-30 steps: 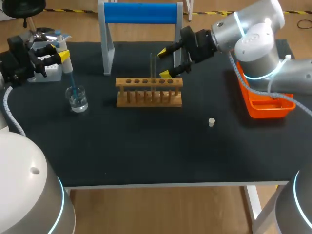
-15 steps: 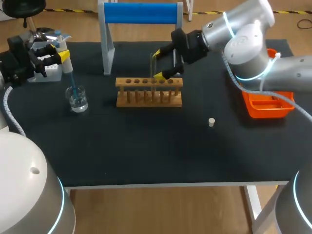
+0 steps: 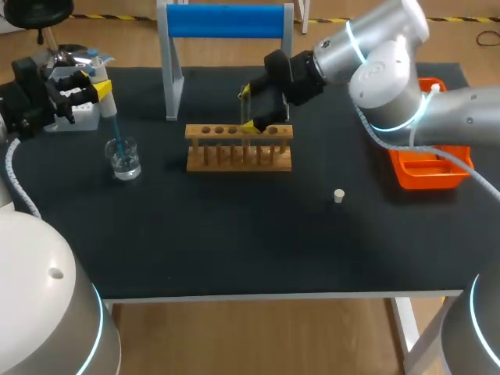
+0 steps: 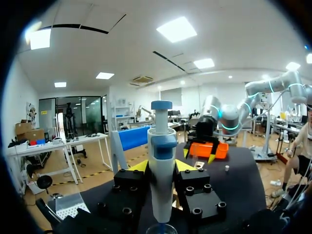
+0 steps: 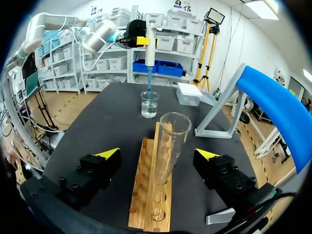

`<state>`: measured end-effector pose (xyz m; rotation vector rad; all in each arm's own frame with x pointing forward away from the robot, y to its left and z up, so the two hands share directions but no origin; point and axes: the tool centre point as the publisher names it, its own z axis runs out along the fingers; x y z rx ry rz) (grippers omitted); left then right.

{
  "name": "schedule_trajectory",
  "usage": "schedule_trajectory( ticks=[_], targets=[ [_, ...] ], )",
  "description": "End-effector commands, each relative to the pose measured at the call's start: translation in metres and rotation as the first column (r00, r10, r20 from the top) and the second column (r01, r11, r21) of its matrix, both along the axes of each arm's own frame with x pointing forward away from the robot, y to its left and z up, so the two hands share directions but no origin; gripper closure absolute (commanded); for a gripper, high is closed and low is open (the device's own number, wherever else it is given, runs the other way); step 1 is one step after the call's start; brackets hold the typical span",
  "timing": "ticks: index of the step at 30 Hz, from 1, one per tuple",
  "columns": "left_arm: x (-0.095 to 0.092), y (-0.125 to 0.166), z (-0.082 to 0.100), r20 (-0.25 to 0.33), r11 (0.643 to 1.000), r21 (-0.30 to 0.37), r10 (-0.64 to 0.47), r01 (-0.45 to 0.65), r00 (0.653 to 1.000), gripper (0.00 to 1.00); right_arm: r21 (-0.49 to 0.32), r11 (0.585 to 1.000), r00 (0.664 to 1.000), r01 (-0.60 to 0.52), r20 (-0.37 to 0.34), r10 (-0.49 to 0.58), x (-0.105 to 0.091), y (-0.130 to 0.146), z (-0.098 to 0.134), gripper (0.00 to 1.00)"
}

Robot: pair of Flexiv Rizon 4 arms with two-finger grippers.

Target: Invert the test tube, pick up the pipette, mount the tip to pipette, aspirate from beaker and dispense into the tube, eject the tip, return the pipette, and cap with the stopper.

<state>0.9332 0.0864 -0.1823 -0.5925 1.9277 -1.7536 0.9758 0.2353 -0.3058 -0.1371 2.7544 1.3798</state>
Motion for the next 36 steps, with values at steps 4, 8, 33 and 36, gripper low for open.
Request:
schedule_trajectory(
  ticks=[4,8,33,36],
  targets=[
    [0.0,-0.0005,0.0004,-0.001,1.0,0.0,0.0,0.0,1.0,1.0,-0.013,1.0,1.0,-0.003,-0.001,0.003,0.003,0.0041,-0.001,0.0],
    [0.0,-0.0005,0.0004,-0.001,1.0,0.0,0.0,0.0,1.0,1.0,-0.02,1.0,1.0,-0.003,0.0,0.003,0.0028,0.0056,-0.0025,0.0],
    [-0.0008,-0.0003,0.0015,0.002,1.0,0.001,0.002,-0.002,1.0,1.0,-0.024,1.0,1.0,0.008,0.0,-0.008,0.0026,0.0059,-0.0028,0.0],
    [-0.0035,0.0004,0.0043,0.008,1.0,0.004,0.006,-0.006,1.0,1.0,-0.024,1.0,1.0,0.008,0.0,-0.008,0.0026,0.0059,-0.0028,0.0]
  ],
)
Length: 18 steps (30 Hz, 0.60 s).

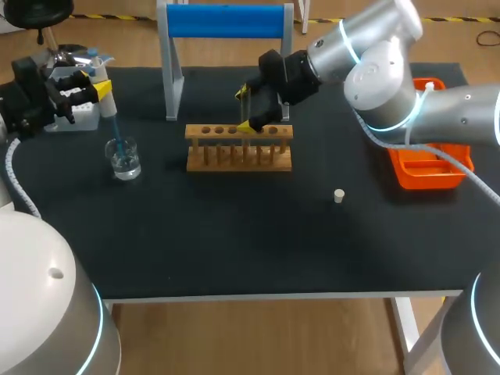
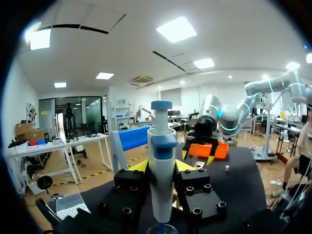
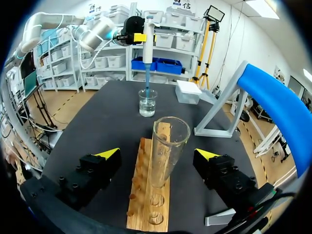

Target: Invert the test tube, pick up the pipette, mount the tip to pipette, aspirate from beaker and dispense into the tube, eject the tip, return the pipette, and cap with the stopper.

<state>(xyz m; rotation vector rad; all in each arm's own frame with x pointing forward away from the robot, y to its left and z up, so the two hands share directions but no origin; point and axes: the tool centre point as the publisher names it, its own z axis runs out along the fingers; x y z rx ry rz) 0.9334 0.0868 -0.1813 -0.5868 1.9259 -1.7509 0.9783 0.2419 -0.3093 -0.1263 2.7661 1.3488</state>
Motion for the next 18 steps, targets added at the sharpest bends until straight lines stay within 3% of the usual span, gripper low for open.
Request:
schedule_trajectory(
  ticks=[1,18],
  targets=[
    [-0.005,0.0,0.005,0.006,1.0,0.003,0.007,-0.007,1.0,1.0,-0.003,1.0,1.0,-0.001,-0.001,0.001,0.0,-0.001,0.001,0.0],
    [-0.013,-0.008,0.04,0.052,0.999,0.05,0.017,-0.02,0.998,1.0,-0.003,1.0,1.0,-0.001,-0.001,0.001,0.0,-0.001,0.001,0.0]
  ],
)
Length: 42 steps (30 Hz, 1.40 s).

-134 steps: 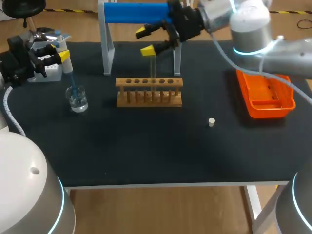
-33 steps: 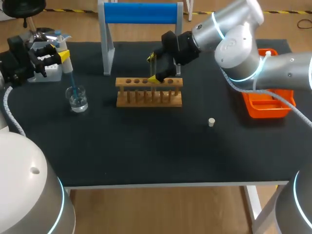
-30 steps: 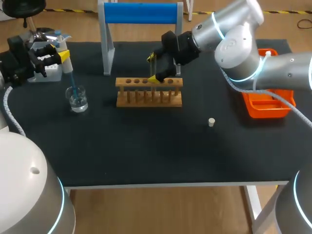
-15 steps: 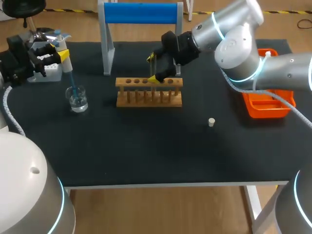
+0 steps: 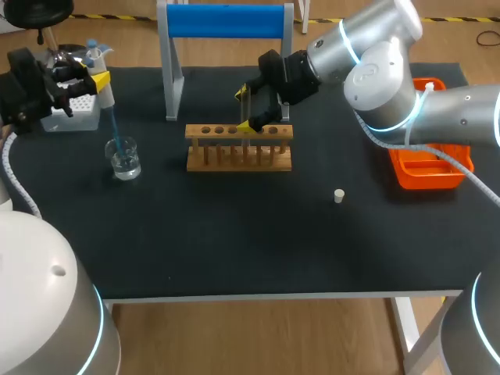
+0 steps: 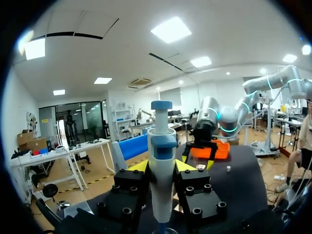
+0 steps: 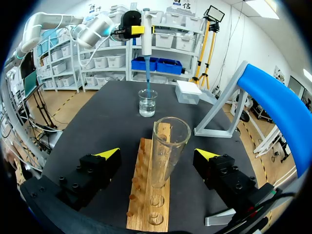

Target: Invert the test tube, pick up the pipette, mount the tip to pipette, aspirate from beaker and dispense into the tube, eject the tip, return the pipette, and cap with the stopper.

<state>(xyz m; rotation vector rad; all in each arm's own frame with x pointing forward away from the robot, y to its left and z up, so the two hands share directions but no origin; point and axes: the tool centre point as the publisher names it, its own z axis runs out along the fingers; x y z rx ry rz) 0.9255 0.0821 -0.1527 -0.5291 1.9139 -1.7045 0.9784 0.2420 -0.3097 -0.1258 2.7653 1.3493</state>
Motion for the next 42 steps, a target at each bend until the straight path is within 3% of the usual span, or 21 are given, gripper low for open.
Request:
schedule_trajectory(
  ticks=[1,9,17,25,33,42],
  targets=[
    [-0.006,-0.004,0.015,0.0,1.0,0.016,0.012,-0.012,1.0,1.0,-0.003,1.0,1.0,-0.002,-0.001,0.002,0.0,-0.001,0.001,0.0],
    [-0.01,-0.021,0.044,0.029,1.0,0.005,-0.028,0.027,0.999,1.0,-0.003,1.0,1.0,-0.002,-0.001,0.002,0.0,-0.001,0.001,0.0],
    [-0.012,-0.062,0.086,0.038,0.991,0.053,-0.124,0.122,0.992,1.0,-0.003,1.0,1.0,-0.002,-0.001,0.002,0.0,-0.001,0.001,0.0],
    [-0.004,-0.117,0.121,-0.014,0.968,0.077,-0.237,0.237,0.971,1.0,-0.003,1.0,1.0,-0.002,-0.001,0.002,0.0,-0.001,0.001,0.0],
    [0.01,-0.162,0.137,-0.074,0.949,0.068,-0.303,0.308,0.95,1.0,-0.003,1.0,1.0,-0.002,-0.001,0.002,0.0,-0.001,0.001,0.0],
    [0.017,-0.202,0.155,-0.079,0.928,0.053,-0.365,0.369,0.928,1.0,-0.003,1.0,1.0,-0.002,-0.001,0.002,0.0,-0.001,0.001,0.0]
  ],
)
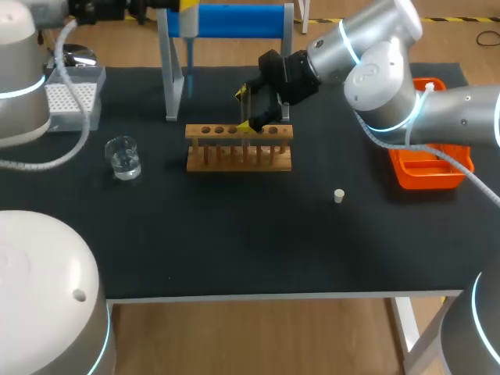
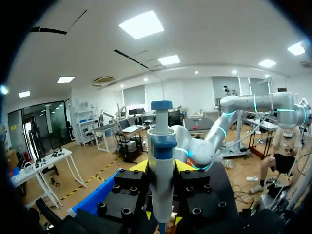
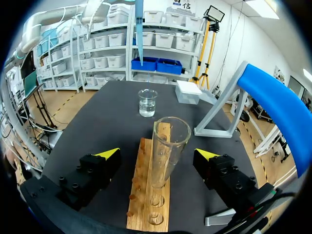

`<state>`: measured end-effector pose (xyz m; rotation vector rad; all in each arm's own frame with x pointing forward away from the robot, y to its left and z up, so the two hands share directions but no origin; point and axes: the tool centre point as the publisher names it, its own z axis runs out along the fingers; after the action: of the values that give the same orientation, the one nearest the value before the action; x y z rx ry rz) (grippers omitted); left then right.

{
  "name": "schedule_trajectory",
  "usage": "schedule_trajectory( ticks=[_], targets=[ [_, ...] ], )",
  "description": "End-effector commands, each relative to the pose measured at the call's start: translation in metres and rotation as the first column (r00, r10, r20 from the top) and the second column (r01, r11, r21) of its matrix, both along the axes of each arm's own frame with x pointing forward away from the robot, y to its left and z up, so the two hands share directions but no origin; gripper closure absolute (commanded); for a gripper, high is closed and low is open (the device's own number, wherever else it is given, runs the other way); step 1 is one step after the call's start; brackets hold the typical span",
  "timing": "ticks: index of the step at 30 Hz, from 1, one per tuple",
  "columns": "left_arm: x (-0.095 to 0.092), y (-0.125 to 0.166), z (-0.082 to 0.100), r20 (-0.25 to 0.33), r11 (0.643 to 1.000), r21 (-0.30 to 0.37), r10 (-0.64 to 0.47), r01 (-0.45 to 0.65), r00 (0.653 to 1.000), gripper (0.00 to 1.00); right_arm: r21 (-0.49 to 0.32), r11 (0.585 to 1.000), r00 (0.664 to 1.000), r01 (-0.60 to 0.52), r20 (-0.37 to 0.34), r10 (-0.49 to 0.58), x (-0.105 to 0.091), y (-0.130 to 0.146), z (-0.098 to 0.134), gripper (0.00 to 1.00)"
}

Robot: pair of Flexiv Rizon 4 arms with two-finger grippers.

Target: Invert the test tube, pick up the pipette, mount the tip to pipette, aspirate from beaker and dispense into the tube, eject the tip, return the pipette, and cap with the stopper.

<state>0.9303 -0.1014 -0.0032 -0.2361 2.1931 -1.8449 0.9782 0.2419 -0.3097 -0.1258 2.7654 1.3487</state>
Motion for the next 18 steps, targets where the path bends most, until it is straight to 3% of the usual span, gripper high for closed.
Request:
schedule_trajectory(
  ticks=[1,18],
  targets=[
    [0.013,-0.022,0.007,-0.012,0.999,0.004,-0.035,0.035,0.999,1.0,-0.003,1.0,1.0,-0.002,-0.002,0.002,0.0,-0.001,0.001,0.0],
    [0.02,-0.065,0.02,-0.014,0.995,-0.012,-0.101,0.101,0.995,1.0,-0.003,1.0,1.0,-0.002,-0.002,0.002,0.0,-0.001,0.001,0.0]
  ],
)
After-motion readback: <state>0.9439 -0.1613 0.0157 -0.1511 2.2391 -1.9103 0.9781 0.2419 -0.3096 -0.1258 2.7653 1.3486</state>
